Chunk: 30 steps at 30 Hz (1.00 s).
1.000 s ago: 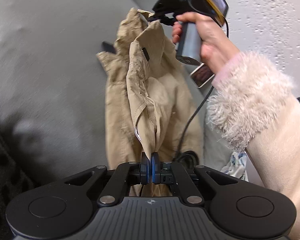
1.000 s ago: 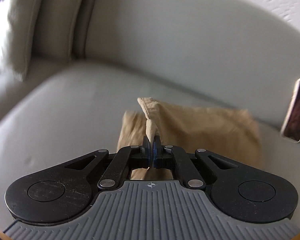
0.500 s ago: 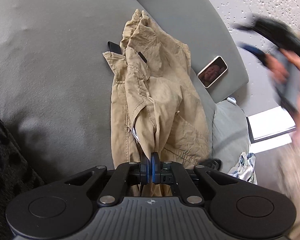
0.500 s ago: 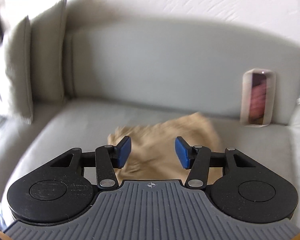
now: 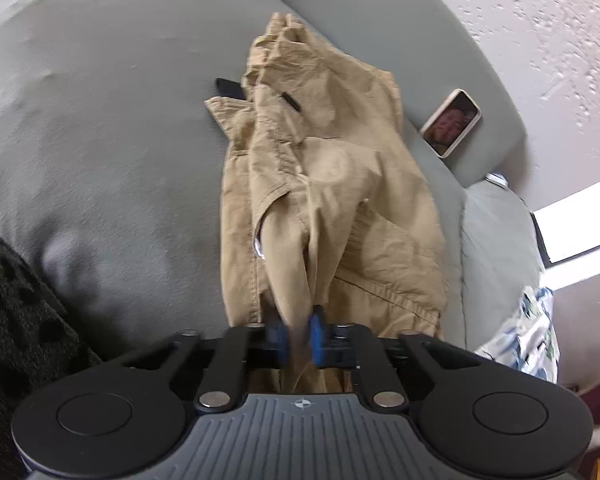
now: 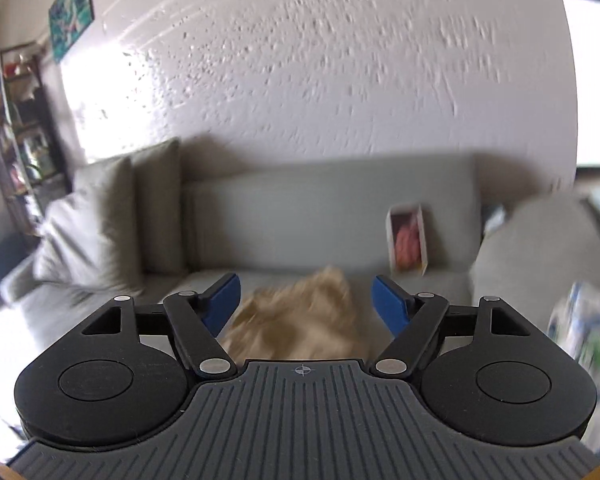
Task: Fold clothes
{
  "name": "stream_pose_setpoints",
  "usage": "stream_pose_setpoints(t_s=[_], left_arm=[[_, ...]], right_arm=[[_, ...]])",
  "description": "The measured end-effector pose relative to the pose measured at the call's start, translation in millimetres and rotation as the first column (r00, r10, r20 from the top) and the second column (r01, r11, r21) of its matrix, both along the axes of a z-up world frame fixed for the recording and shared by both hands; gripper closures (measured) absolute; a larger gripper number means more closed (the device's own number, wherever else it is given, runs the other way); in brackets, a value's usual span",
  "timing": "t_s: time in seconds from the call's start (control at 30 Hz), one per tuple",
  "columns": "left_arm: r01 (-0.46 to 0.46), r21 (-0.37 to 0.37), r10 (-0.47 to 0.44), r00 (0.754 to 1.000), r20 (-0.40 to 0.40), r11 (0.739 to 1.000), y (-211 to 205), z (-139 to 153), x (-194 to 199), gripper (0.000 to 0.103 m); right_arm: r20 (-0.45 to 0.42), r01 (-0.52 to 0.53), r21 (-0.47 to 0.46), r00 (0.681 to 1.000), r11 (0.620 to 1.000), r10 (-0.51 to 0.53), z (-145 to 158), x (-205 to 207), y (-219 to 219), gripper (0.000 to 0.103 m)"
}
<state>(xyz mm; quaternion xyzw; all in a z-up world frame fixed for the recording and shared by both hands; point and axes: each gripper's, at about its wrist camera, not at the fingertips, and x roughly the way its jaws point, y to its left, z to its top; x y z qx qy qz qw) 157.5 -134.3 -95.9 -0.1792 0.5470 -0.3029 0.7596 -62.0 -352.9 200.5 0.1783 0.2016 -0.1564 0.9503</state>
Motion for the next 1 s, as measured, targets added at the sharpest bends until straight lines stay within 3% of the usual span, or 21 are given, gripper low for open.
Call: stream_pose_setpoints(t_s=[0.1,0.23,0.33,0.43,0.47,0.5,0.53,0.6,0.73,0.83,1.0], left_arm=[[-0.007,0.016,0.006,0.998,0.056,1.000,0.3,13.6,-11.6,0.102],[-0.006,0.027,0.003,0.992,0.123,1.000,7.4,33.7,-33.5,0.102],[-0.028,0.054,0.023,0.995,0.097,0.998,9.9,24.5,-39.0,0.102],[-0.050,0.102,0.043,0.997,0.066,0.994,7.5,7.5,-35.4,0.100],[-0.047,0.119,0.041,0.997,0.060,0.992,6.7,3.8,-34.4,0.096],[-0.039,0.138,0.032,0.998,0.052,0.990,6.1,3.1,-34.2,0.086],[-0.036,0.162,0.029,0.999,0.043,0.986,6.3,4.9,-34.6,0.066],[-0.035,0.213,0.024,0.998,0.051,0.976,8.2,14.8,-36.4,0.052],[-0.048,0.117,0.029,0.987,0.156,0.992,30.0,50.7,-33.2,0.053],[-0.056,0.022,0.050,0.970,0.237,0.998,43.0,75.3,-9.8,0.054],[-0.092,-0.017,0.092,0.934,0.346,0.996,35.9,80.0,61.3,0.063]], right_arm=[[-0.049,-0.029,0.107,0.998,0.994,0.035,-54.3,0.5,7.7,0.025],[-0.081,0.011,0.239,0.997,0.971,0.008,-104.8,-2.8,6.1,0.026],[-0.108,0.005,0.312,0.994,0.950,0.030,-131.7,1.3,10.2,0.026],[-0.136,-0.002,0.319,0.990,0.948,0.048,-148.6,5.8,15.5,0.027],[-0.145,-0.008,0.320,0.988,0.947,0.058,-151.5,7.9,16.6,0.027],[-0.154,-0.015,0.321,0.986,0.947,0.068,-154.5,9.9,17.7,0.027],[-0.163,-0.023,0.323,0.983,0.946,0.079,-157.4,11.7,18.7,0.027],[-0.182,-0.039,0.341,0.978,0.939,0.106,-163.3,15.7,19.7,0.026],[-0.196,-0.035,0.373,0.974,0.927,0.116,-173.2,23.1,19.0,0.026],[-0.190,-0.073,0.370,0.970,0.926,0.152,-176.4,40.3,24.5,0.026],[-0.192,-0.245,0.229,0.937,0.942,0.290,-182.5,92.1,61.5,0.031]])
